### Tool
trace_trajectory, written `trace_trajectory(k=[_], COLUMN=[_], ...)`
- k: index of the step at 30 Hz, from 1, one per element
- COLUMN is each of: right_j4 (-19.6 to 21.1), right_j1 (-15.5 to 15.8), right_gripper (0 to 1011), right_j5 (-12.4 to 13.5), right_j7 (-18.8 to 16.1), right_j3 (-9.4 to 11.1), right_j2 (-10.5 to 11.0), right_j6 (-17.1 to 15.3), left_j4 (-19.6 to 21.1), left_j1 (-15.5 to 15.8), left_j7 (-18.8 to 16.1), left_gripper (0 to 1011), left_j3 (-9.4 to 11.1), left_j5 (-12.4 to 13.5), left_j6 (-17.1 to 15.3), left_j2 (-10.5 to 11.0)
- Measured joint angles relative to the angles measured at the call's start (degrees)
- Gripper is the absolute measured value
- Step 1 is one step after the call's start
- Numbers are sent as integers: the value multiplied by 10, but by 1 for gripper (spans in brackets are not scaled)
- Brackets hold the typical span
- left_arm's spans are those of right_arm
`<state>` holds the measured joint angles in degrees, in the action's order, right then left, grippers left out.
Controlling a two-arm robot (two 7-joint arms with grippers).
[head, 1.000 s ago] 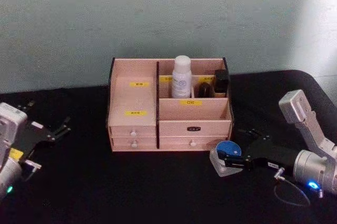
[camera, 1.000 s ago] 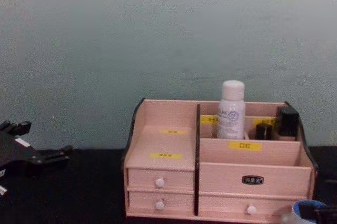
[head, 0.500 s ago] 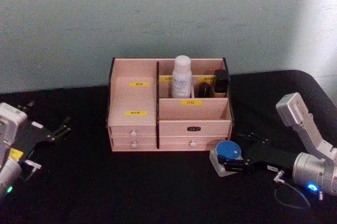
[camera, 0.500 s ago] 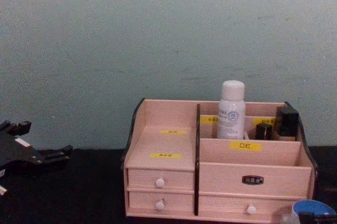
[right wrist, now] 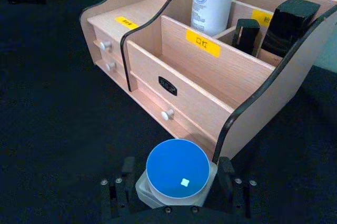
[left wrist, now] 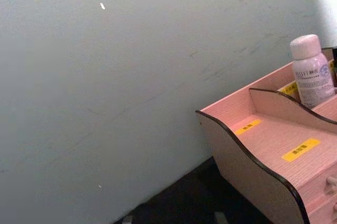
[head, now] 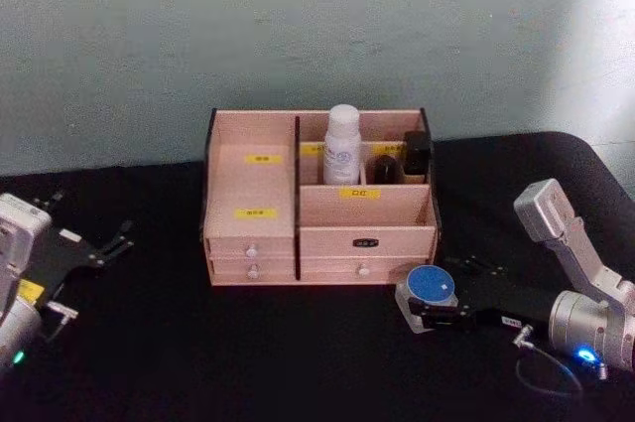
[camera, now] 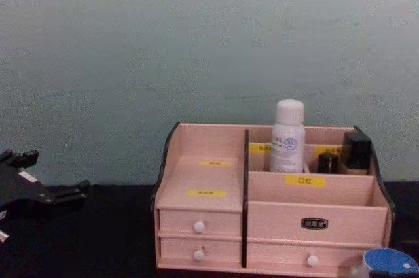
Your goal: Pick up the facial cleanser and watermelon frost from the table and place them into the tiered storage box.
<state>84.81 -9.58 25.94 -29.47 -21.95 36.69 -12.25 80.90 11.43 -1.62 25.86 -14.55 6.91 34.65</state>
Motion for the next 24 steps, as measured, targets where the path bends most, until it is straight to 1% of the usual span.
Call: trace_trajectory(k=[24], right_j4=[-6], right_j1=[-4], right_gripper=[1002], right_j5=[-6], right_j7=[7], right_j3=[-3], right_j2=[-3], right_j6=[-2], left_j4=[0], left_j1=[0], left_j7=[0], left_gripper=[1001], left_j3=[0], left_j5=[0], left_j6=[0], left_j2=[0])
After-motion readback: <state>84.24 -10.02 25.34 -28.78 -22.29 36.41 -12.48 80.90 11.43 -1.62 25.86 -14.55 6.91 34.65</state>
